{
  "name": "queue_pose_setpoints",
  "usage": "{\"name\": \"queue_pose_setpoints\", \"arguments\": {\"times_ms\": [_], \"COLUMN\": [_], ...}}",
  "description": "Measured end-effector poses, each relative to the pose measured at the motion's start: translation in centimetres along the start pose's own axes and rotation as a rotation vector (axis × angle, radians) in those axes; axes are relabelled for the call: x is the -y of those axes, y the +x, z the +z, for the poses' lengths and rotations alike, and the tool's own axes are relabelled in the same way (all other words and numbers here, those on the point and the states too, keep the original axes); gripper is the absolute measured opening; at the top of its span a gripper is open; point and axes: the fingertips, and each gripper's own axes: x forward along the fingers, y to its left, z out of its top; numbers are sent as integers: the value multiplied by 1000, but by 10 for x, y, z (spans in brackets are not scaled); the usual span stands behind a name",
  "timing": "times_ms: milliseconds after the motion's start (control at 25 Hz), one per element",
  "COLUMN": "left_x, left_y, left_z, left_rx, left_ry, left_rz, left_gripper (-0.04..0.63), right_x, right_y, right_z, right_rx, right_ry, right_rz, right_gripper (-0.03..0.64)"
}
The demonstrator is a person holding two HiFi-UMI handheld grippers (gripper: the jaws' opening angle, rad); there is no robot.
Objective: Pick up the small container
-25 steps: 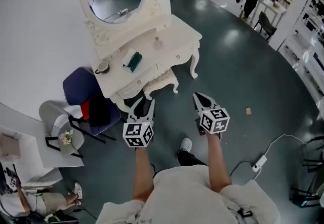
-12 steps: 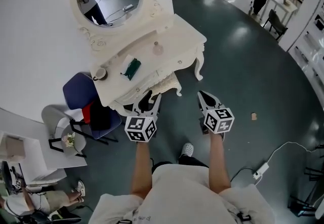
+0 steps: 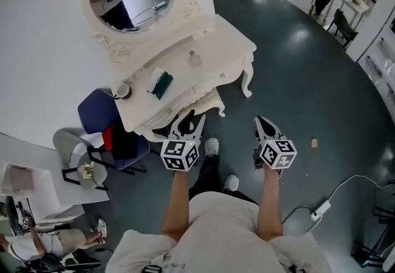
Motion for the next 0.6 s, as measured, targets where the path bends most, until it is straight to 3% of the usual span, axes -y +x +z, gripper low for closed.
{"name": "queue_pose_setpoints", "arguments": {"times_ms": [280,600], "left_x": [-22,-87], "left_y": [38,98], "left_z": [14,51], "left_rx": [46,104], "left_ry": [-7,-28], "left_rz": [-13,18], "left_gripper": [178,178], "right_x": [9,10], "right_y": [35,120], "right_z": [24,59], "right_rx": [5,0], "right_ry": [-71,-137], "right_rz": [-9,29], "right_gripper": [15,15]}}
